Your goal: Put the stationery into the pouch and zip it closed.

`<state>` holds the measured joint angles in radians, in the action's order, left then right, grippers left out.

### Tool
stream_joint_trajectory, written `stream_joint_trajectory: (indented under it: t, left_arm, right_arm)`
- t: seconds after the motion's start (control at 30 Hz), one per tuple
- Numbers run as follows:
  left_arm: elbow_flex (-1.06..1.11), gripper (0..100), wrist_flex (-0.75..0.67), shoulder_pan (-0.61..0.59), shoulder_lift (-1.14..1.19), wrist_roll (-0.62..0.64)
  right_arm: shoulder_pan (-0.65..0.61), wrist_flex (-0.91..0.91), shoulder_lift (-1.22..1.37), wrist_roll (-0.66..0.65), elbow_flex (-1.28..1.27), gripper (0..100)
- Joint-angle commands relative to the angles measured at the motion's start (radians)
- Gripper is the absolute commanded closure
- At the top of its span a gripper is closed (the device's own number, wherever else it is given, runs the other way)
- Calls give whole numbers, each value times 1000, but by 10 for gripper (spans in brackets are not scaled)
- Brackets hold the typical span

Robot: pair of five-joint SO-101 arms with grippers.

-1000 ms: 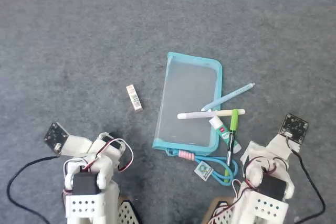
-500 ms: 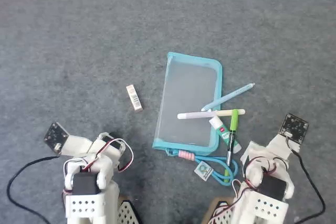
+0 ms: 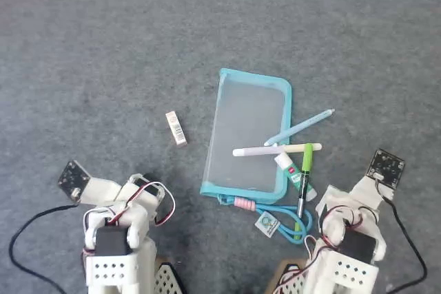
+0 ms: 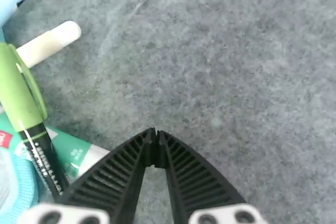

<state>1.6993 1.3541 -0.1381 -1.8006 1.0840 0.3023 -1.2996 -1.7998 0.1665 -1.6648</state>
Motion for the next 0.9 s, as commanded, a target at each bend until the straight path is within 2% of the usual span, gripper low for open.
stream_joint_trajectory:
  t: [0.0, 0.53, 0.6, 0.87]
  left_arm:
    - [-13, 891, -9, -9, 2, -11]
    - [-13, 891, -9, -9, 2, -11]
    - [-13, 891, -9, -9, 2, -11]
    - [-13, 891, -9, -8, 2, -11]
  right_arm:
    - [7, -5, -15, 15, -18, 992]
    - [-2, -4, -15, 18, -18, 992]
    - [-61, 1, -15, 20, -18, 992]
    - [-467, -8, -15, 18, -18, 992]
